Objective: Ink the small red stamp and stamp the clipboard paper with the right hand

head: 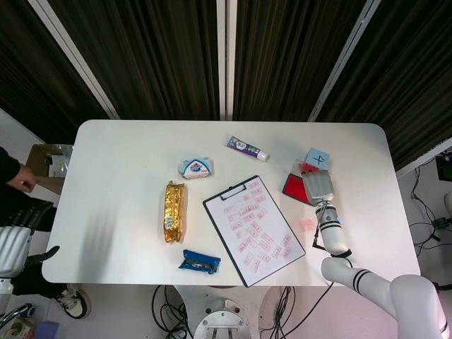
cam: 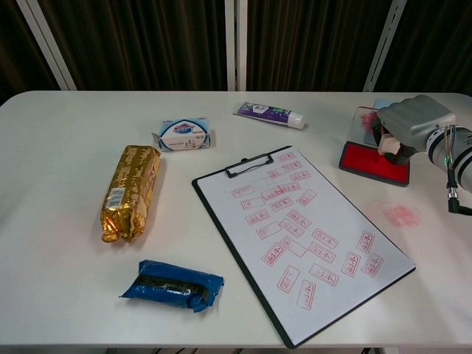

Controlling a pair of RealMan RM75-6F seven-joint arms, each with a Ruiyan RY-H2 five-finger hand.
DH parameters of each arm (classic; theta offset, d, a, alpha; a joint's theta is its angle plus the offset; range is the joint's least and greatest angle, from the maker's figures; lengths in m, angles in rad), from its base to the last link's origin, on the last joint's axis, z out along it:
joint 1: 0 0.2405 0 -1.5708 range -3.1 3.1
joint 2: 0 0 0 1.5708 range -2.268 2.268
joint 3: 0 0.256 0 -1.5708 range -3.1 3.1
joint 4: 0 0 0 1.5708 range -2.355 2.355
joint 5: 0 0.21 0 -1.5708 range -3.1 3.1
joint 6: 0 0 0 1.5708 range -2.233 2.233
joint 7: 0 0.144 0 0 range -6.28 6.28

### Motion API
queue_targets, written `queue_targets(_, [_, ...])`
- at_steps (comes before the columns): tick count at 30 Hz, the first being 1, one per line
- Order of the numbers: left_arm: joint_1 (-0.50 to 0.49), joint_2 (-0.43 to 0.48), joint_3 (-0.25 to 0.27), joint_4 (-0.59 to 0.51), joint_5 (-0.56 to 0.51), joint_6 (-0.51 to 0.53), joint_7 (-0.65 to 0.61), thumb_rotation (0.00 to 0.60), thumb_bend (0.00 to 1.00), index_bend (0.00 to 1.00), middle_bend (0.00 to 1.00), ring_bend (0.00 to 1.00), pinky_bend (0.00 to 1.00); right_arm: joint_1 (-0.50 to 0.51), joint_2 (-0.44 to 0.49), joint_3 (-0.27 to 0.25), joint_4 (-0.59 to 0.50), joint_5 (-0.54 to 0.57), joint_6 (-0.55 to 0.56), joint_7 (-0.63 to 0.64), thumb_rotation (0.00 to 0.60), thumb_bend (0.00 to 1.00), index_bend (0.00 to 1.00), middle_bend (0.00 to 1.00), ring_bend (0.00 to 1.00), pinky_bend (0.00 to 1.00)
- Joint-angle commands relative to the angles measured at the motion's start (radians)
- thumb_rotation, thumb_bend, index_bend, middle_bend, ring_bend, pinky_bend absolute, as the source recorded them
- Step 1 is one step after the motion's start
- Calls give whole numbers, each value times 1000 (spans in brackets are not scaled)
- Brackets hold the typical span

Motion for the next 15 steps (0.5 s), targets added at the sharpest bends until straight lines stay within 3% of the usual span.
queue_targets(1, [0,0,0,0,0,-1,0,600,0,160,165,155,251,0,-1,0,3,-1,-1,2,600,445,935,800,784,1000])
queue_targets(9, [0,3,-1,-3,0,1,1,600,0,160,165,156,252,-1,3,4,-4,-10,6,18,600,446,937,802,783,1000])
queue_targets(15, [0,6,-3,-7,0,4,2,600,0,160,165,156,252,-6,66,40,-121,-36,79,50,600,445,937,802,784,1000])
